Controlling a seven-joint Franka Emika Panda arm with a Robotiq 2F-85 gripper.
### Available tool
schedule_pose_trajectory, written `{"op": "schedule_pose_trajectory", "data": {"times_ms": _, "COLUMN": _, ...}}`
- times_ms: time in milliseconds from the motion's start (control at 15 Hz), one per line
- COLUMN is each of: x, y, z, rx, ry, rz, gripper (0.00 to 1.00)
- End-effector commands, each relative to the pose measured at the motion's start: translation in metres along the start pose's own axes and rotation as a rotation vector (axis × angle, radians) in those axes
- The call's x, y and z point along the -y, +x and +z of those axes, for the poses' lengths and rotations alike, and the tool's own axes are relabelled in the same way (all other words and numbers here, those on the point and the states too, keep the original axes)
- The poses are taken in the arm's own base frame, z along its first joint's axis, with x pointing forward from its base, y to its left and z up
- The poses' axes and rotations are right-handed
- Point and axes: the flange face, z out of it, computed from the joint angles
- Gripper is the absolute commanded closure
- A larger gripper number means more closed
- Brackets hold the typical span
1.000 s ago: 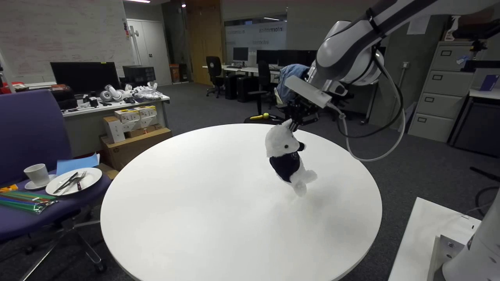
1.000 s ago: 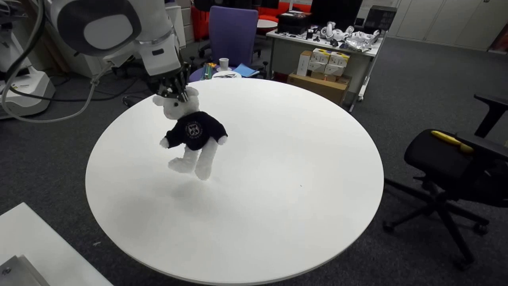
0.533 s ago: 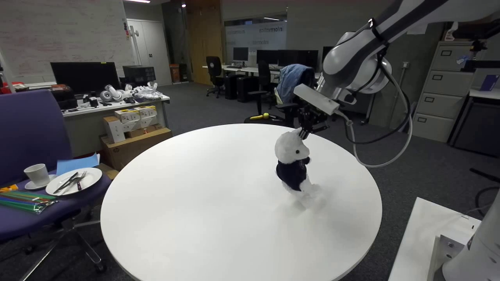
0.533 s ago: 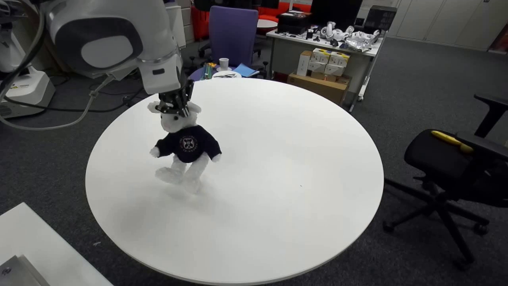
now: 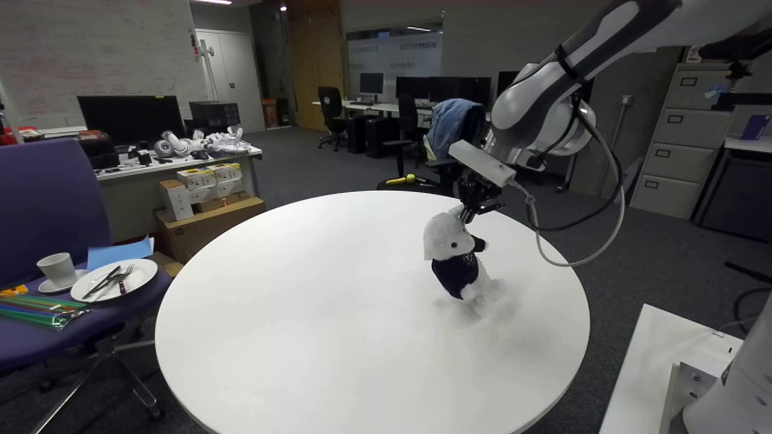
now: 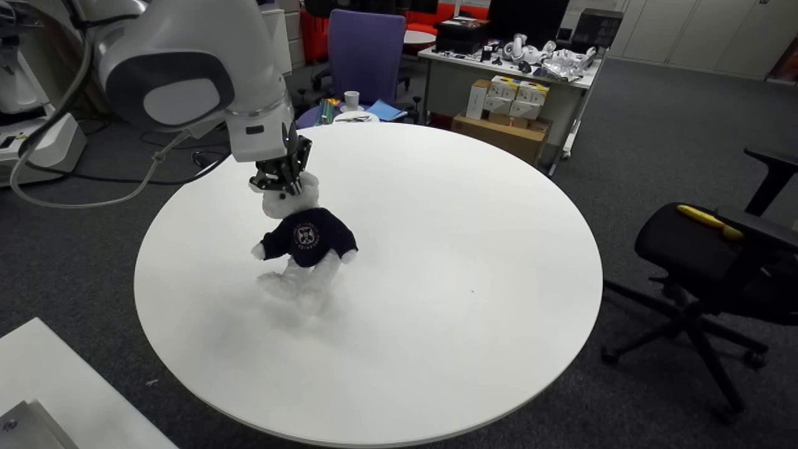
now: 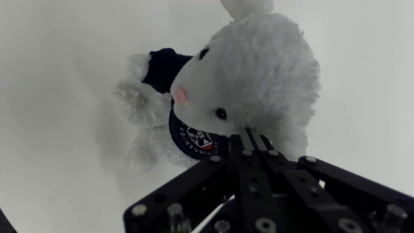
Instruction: Pick up the stuffed toy and place it seated the right way up on the table
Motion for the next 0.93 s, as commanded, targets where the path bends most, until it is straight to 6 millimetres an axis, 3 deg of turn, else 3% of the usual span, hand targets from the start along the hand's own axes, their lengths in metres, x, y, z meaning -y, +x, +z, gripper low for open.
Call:
{"op": "schedule_pose_trajectory", "data": {"times_ms": 0, "x": 0.023, "y": -0.009, "z": 0.033, "rx": -0.019, "ry": -0.030, "rz": 0.018, "gripper": 0.97}}
{"op": "schedule_pose_trajectory", "data": {"times_ms": 267, "x": 0.034, "y": -0.010, "z": 0.066, "rx": -0.038, "ry": -0.097, "rz": 0.036, "gripper": 0.97}}
{"op": "schedule_pose_trajectory", "data": {"times_ms": 600, "x": 0.049, "y": -0.008, "z": 0.077, "rx": -0.047, "ry": -0.103, "rz": 0.042, "gripper": 0.97}}
{"op": "schedule_pose_trajectory", "data": {"times_ms": 667, "x": 0.051, "y": -0.008, "z": 0.076, "rx": -0.044, "ry": -0.101, "rz": 0.038, "gripper": 0.62}}
{"op": "schedule_pose_trajectory", "data": {"times_ms": 733, "x": 0.051, "y": -0.010, "z": 0.074, "rx": -0.043, "ry": -0.095, "rz": 0.032, "gripper": 0.61}}
{"op": "schedule_pose_trajectory", "data": {"times_ms": 867, "x": 0.051, "y": -0.015, "z": 0.065, "rx": -0.036, "ry": -0.086, "rz": 0.017, "gripper": 0.49}}
